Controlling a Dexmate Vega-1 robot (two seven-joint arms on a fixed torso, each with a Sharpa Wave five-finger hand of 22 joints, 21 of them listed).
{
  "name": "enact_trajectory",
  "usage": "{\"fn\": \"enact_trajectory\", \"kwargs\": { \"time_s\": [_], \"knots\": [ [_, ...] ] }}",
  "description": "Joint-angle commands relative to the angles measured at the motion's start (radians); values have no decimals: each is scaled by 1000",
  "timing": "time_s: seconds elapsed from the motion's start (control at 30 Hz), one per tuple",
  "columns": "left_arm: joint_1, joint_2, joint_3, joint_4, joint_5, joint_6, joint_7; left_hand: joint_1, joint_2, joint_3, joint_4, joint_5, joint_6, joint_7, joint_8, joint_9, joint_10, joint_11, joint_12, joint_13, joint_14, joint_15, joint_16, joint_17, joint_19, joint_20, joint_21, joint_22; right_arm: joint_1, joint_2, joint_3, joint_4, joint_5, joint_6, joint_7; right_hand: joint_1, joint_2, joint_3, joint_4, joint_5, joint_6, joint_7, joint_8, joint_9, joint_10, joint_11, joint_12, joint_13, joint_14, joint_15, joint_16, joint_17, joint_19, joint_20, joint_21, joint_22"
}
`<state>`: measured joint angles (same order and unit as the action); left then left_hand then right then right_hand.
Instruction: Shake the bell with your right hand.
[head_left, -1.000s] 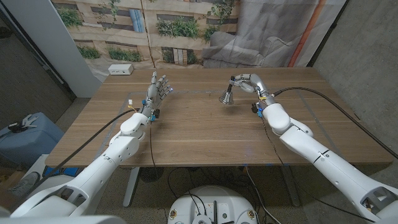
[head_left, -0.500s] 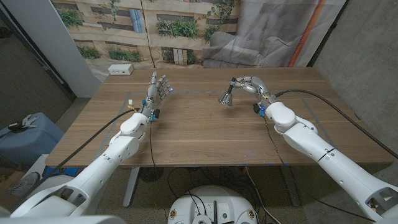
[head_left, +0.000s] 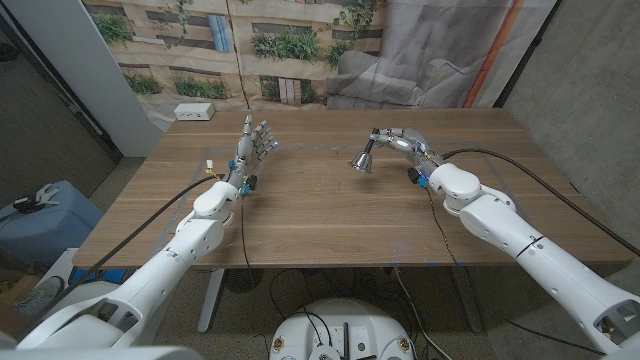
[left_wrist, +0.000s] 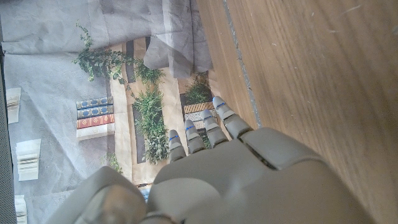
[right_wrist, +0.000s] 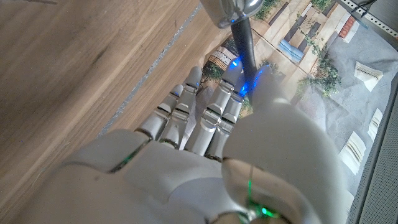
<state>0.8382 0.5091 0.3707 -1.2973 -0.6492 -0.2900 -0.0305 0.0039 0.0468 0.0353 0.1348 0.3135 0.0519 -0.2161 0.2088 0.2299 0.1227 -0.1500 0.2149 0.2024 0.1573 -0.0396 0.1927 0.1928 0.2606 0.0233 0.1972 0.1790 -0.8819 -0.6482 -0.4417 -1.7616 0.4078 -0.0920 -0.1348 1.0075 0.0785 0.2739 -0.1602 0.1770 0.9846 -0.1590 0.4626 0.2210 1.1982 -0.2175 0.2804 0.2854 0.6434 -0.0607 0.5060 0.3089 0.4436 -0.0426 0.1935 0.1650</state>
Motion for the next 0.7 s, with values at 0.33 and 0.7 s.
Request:
{"fn": "enact_trajectory", "kwargs": {
  "time_s": [0.33, 0.7],
  "knots": [
    [-1, 0, 0, 0, 0, 0, 0, -1, 8, 0, 5, 6, 0, -6, 6, 4, 3, -5, 5, 5, 6, -98, 6, 5, 7, -3, 7, 6, -14, -17, -44, 6, -207, 132, -124, 17, 20, -2, 1, 7, 11, -13, 6, 4, 6, 2, -1, 2, 3, -161, 3, 7, 1, -66, 0, 5],
    [-1, 0, 0, 1, 0, 0, -1, -1, 8, 0, 5, 6, 0, -6, 6, 4, 2, -5, 5, 5, 5, -97, 5, 5, 8, -2, 7, 6, -17, 10, -66, 55, -381, 240, -216, 16, 21, -3, 2, 7, 8, -15, 5, 4, 3, 2, -3, 3, 2, -161, 3, 8, 0, -66, 0, 5]
  ]
}}
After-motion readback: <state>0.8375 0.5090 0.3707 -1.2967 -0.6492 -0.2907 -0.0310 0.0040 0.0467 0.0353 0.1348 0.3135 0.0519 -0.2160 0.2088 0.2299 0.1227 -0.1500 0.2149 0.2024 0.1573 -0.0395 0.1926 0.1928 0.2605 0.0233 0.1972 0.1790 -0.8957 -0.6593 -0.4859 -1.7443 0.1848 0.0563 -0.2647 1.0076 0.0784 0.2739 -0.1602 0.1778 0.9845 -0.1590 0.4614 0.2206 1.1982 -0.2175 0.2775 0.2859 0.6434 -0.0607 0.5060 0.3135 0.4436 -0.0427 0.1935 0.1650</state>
